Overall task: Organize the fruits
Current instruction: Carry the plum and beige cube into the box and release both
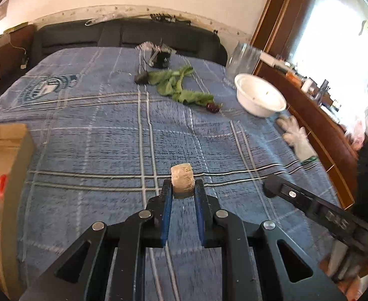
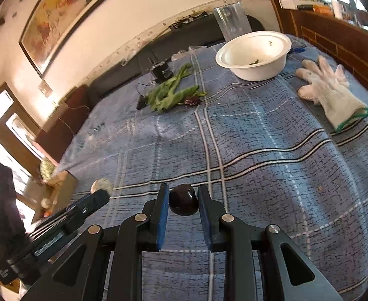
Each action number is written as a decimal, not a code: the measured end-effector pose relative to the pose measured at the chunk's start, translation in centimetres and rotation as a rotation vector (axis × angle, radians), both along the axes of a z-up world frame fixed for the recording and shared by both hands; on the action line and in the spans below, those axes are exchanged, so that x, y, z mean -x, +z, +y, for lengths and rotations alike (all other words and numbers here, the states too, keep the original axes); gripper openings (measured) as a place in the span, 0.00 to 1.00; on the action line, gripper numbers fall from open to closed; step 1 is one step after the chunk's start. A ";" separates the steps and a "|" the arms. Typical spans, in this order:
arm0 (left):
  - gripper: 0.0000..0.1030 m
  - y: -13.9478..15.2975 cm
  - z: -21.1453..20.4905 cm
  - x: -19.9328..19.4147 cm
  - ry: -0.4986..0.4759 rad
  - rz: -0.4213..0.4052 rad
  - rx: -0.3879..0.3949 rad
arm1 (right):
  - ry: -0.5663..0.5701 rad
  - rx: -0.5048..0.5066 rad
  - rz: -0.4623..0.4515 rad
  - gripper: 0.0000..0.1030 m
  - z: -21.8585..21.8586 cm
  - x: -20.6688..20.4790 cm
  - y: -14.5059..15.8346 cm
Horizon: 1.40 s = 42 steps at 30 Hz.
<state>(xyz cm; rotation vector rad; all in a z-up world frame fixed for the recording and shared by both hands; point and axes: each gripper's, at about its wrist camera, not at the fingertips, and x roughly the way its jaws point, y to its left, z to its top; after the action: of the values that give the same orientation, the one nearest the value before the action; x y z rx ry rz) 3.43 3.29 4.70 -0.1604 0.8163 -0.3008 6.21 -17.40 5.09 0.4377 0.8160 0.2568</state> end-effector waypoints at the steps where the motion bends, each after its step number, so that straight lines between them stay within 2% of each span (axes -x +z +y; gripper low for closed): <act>1: 0.16 0.5 0.8 0.9 0.010 -0.008 0.003 | 0.008 -0.040 -0.001 0.24 -0.1 0.1 0.0; 5: 0.16 1.4 4.2 3.6 0.050 -0.004 -0.002 | 0.047 -0.127 -0.003 0.25 0.3 0.3 0.3; 13: 0.16 2.1 15.7 9.2 0.257 0.016 -0.001 | 0.154 -0.157 -0.012 0.25 5.5 2.9 2.1; 19: 0.16 1.3 23.9 12.1 0.466 0.038 -0.086 | 0.321 -0.099 -0.035 0.25 13.7 4.9 4.6; 22: 0.16 0.5 26.7 12.9 0.519 0.068 -0.080 | 0.419 -0.086 -0.042 0.26 18.4 5.9 5.3; 28: 0.16 -0.7 28.8 13.7 0.560 0.093 -0.101 | 0.590 0.024 -0.051 0.26 27.8 8.4 4.6; 32: 0.16 -1.2 29.2 14.1 0.570 0.097 -0.117 | 0.654 0.126 -0.076 0.26 31.3 10.1 3.7; 35: 0.16 -1.3 29.3 14.4 0.569 0.091 -0.117 | 0.673 0.211 -0.102 0.26 33.2 11.1 3.0; 39: 0.17 -1.0 28.9 14.7 0.573 0.078 -0.133 | 0.675 0.267 -0.118 0.26 34.2 11.7 2.3; 41: 0.22 -0.9 28.8 14.8 0.573 0.074 -0.132 | 0.669 0.284 -0.127 0.26 34.3 11.8 2.1; 42: 0.28 -0.7 28.6 15.0 0.573 0.070 -0.137 | 0.665 0.289 -0.130 0.26 34.2 12.2 2.2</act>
<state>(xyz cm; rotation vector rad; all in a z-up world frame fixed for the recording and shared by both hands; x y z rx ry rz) -11.53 31.92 3.98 -0.2688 0.8218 0.3014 -5.97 16.76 7.31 -0.1360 0.8355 0.7632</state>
